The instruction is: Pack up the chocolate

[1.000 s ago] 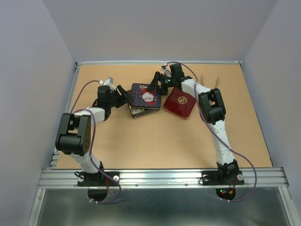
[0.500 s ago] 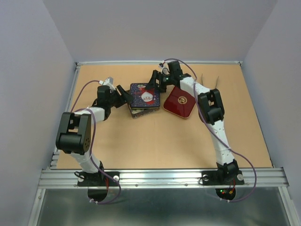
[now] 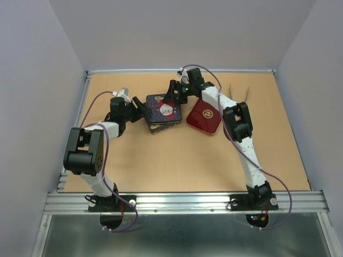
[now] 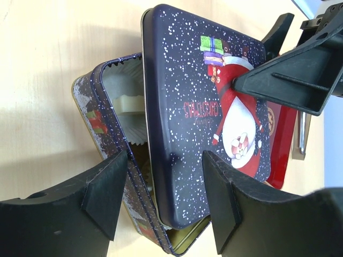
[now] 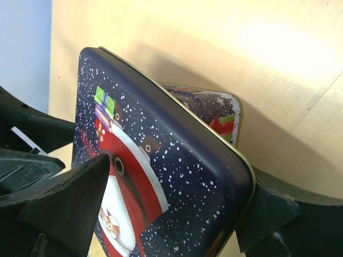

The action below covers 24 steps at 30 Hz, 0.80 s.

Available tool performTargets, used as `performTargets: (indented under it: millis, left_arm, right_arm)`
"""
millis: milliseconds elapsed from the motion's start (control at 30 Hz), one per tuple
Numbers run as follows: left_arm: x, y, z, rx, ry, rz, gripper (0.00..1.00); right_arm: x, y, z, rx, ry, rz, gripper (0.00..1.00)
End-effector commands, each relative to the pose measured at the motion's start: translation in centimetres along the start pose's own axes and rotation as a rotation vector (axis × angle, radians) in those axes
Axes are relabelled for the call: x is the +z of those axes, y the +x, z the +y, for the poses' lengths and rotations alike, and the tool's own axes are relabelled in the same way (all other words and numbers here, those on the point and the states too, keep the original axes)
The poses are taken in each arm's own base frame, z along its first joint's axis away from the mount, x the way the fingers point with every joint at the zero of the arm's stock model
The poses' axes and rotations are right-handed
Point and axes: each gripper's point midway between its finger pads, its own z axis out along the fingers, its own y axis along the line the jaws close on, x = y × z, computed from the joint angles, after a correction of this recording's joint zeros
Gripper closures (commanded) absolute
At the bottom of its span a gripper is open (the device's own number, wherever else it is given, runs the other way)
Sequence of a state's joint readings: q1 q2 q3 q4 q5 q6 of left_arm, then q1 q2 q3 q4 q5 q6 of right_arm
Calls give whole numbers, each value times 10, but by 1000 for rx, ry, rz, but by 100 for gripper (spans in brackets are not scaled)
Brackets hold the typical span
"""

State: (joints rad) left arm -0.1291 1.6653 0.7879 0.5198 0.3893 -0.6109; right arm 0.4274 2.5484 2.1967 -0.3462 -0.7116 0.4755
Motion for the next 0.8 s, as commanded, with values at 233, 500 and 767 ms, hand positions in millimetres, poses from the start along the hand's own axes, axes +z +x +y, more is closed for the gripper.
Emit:
performTargets:
  millis: [233, 500, 767]
  left_arm:
    - [1, -21, -34, 43, 115, -44, 32]
    - [-2, -17, -32, 39, 111, -41, 32]
    - [-3, -16, -37, 46, 123, -38, 32]
  right_arm:
    - [9, 21, 41, -85, -30, 64, 9]
    - [6, 15, 59, -115, -43, 48, 6]
    - [11, 20, 81, -148, -56, 50, 6]
